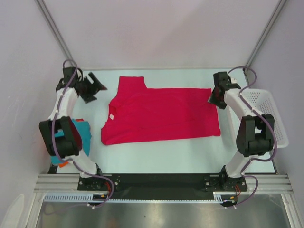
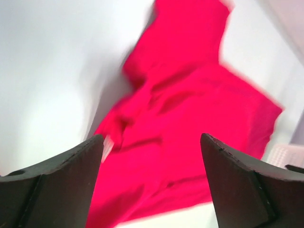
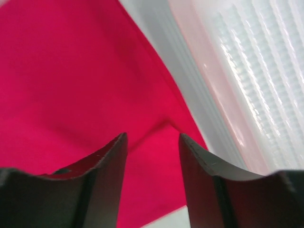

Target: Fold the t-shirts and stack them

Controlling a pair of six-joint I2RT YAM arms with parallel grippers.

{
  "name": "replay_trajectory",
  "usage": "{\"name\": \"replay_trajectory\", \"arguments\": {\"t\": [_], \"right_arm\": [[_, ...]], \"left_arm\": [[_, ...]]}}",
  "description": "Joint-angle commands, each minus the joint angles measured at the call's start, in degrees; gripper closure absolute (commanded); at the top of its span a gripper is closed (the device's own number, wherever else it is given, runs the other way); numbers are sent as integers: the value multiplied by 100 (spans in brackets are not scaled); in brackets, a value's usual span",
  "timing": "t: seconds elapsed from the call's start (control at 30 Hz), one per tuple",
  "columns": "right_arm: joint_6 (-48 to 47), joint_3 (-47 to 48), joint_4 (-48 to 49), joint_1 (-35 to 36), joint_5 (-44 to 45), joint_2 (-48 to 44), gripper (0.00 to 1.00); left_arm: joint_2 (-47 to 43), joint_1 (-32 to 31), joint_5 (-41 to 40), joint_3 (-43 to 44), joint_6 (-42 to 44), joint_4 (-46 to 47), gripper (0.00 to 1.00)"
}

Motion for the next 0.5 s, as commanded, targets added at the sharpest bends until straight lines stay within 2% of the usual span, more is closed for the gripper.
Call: {"name": "replay_trajectory", "arguments": {"t": [0.0, 0.03, 0.13, 0.3, 0.47], "right_arm": [[-286, 1041, 593, -109, -755, 526, 45], [-295, 1512, 576, -136, -991, 729, 44], [-234, 2113, 356, -294, -1273, 1335, 44], [-119, 2220, 777, -426, -1573, 1671, 44], [-67, 2238, 997, -575, -1714, 2014, 44]], "left_arm": [[1046, -49, 547, 1533, -115, 262, 10], [1684, -67, 801, 2215, -124, 166, 9], [2426, -260, 908, 3246, -133, -151, 7], [3280, -603, 891, 3733, -159, -38, 6], [3930, -761, 1320, 4102, -475, 156, 6]]}}
